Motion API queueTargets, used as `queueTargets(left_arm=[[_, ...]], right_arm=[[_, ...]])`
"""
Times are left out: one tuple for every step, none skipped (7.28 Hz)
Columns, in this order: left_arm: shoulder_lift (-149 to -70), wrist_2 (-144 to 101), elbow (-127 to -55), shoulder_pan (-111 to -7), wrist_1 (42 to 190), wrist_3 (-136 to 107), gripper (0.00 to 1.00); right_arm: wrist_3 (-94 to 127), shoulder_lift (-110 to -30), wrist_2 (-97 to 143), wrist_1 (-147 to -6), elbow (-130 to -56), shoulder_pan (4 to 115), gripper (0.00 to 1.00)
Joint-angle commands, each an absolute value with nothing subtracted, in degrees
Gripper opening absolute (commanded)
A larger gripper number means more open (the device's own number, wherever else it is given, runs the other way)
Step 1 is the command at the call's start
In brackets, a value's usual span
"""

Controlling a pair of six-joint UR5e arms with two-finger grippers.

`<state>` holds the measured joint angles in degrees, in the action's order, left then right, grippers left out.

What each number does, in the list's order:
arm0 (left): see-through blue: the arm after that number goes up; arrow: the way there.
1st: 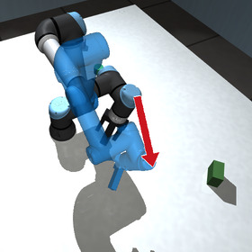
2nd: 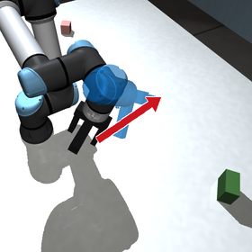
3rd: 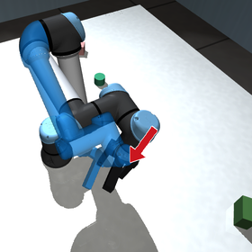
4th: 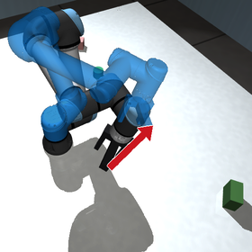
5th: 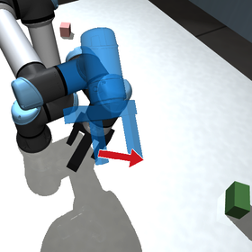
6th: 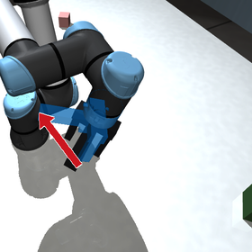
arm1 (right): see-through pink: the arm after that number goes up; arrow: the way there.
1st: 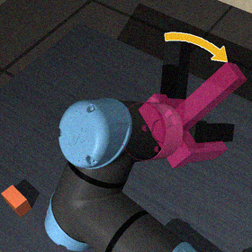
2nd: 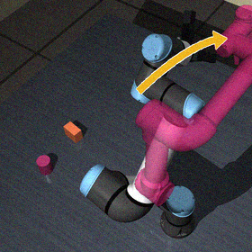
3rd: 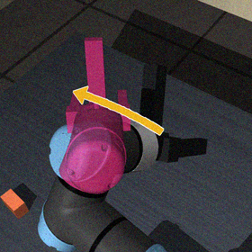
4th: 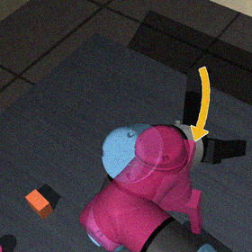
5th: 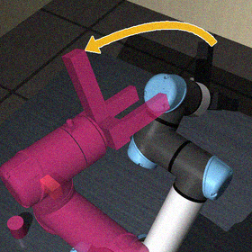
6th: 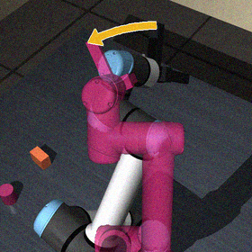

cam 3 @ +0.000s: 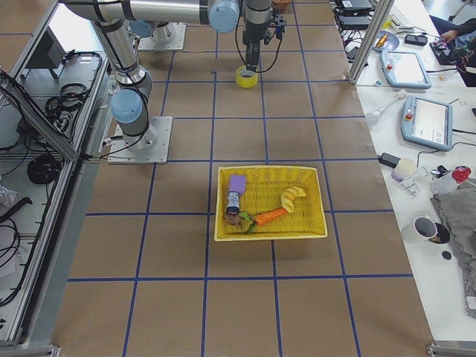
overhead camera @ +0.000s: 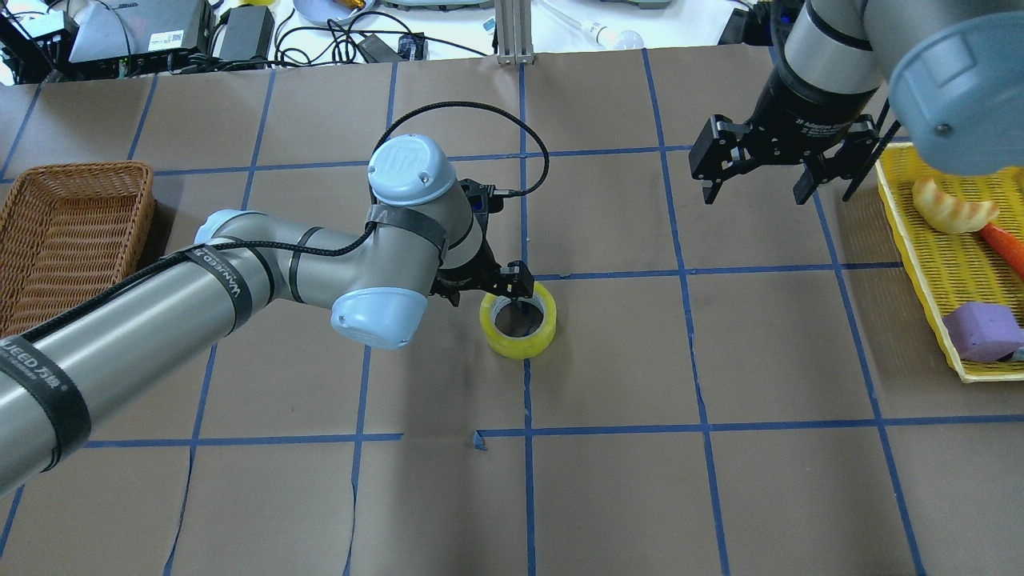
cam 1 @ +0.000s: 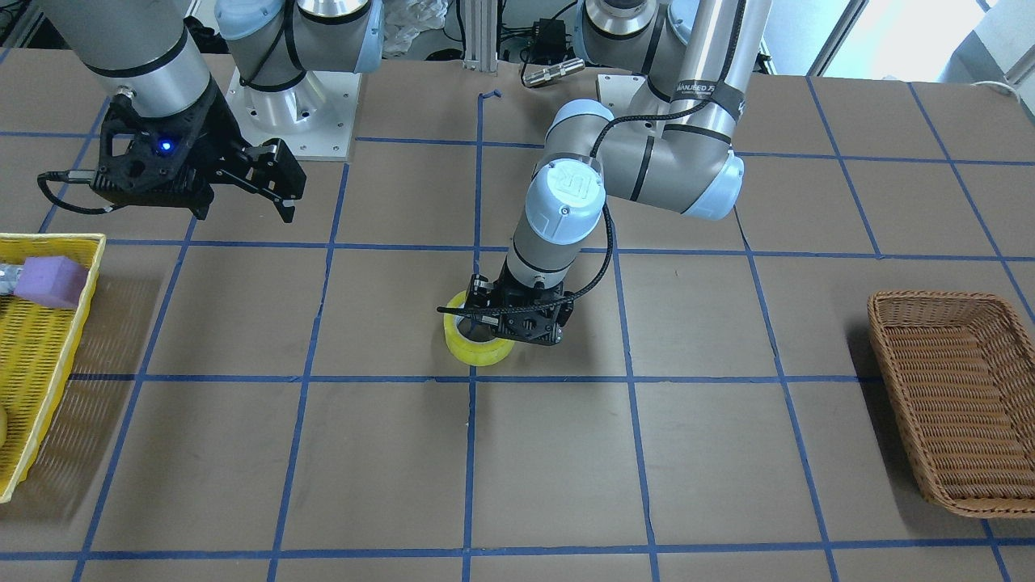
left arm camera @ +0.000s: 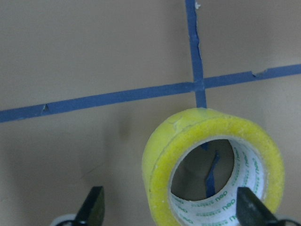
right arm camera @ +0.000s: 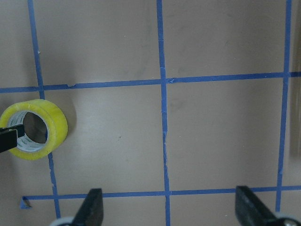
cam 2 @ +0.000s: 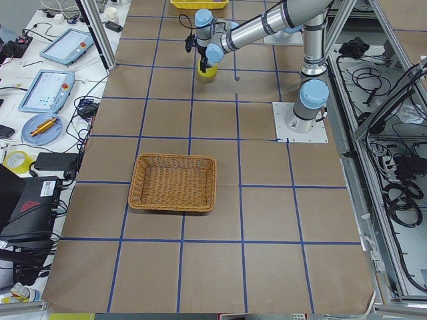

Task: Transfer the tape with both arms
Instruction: 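Lower the left gripper onto the tape roll and grasp its rim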

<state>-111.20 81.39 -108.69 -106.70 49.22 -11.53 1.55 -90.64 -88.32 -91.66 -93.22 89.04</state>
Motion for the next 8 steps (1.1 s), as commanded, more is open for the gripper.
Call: queueTargets(left_arm=[[-112.1,80.9,-108.8,-108.0,49.1,-14.5,0.59],[-112.7,81.0,-108.9,-108.2,49.1,-14.9,0.49],[-112.8,81.5,-108.8,-108.2,49.0,-14.0,0.28],[-112.9,81.6,-108.6,-108.2,49.0,-13.9,0.11],[-112.8,81.8,-108.3,-108.1,49.0,-13.9,0.00],[-111.5,84.2,-107.5,-107.8,49.0,-13.9,0.00],[-110.5,89.1,-106.3,-107.3,49.0,-13.7,0.00],[-109.6,89.4,-104.5,-105.1,50.2,-12.8,0.00]], right_arm=[[1.6,-90.8,-88.4,-91.6,-93.4,89.2,1.00],[1.5,-90.9,-88.6,-91.5,-93.5,89.2,1.00],[1.5,-91.0,-88.6,-91.5,-93.5,89.3,1.00],[1.5,-91.0,-88.6,-91.5,-93.5,89.2,1.00],[1.5,-91.1,-88.4,-91.5,-93.5,89.3,1.00],[1.4,-91.1,-88.4,-91.5,-93.5,89.3,1.00],[1.4,-91.1,-88.4,-91.4,-93.5,89.4,1.00],[1.4,-91.1,-88.5,-91.4,-93.6,89.4,1.00]])
